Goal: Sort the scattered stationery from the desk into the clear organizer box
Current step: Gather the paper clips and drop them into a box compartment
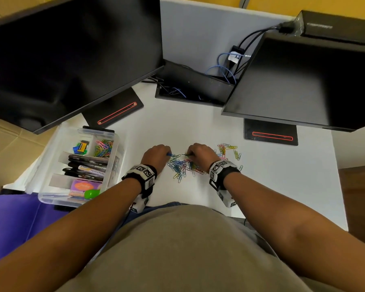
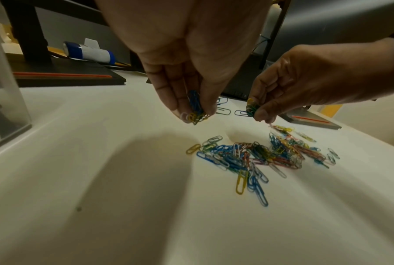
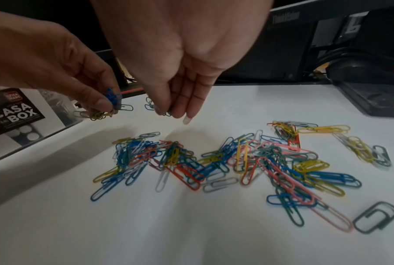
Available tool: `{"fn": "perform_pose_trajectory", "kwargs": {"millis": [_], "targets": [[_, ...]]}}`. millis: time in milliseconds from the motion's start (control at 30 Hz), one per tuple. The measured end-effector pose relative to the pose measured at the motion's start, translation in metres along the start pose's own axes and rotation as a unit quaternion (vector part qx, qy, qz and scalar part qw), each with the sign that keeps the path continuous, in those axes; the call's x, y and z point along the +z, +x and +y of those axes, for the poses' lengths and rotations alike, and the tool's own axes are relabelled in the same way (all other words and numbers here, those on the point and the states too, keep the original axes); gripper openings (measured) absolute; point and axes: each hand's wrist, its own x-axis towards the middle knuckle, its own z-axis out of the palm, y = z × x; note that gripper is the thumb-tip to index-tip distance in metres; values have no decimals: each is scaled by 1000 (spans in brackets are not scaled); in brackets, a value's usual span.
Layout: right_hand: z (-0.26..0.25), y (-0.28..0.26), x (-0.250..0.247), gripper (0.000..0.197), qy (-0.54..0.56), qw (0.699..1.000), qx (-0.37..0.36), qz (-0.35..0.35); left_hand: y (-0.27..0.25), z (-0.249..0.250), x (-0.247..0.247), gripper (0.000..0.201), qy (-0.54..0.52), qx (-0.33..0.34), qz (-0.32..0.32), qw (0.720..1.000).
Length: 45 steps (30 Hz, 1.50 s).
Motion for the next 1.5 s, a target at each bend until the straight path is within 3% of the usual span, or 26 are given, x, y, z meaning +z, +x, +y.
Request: {"fn": "perform_pose_trajectory", "kwargs": {"millis": [467, 867, 1233, 1500], "targets": [[-38, 7, -14, 11, 20, 998, -6, 62, -21, -3, -36, 11, -66, -16, 69, 995], [-91, 32, -9, 9, 43, 997, -27, 62, -45, -27, -80, 11, -110, -26, 155, 981], [-153, 61, -7, 9, 88, 990, -62, 87, -69, -89, -128, 14, -155, -118, 240, 951], [-193, 75, -7, 8, 119, 984, -83, 100, -75, -129, -120, 12, -127, -159, 212, 956]]}}
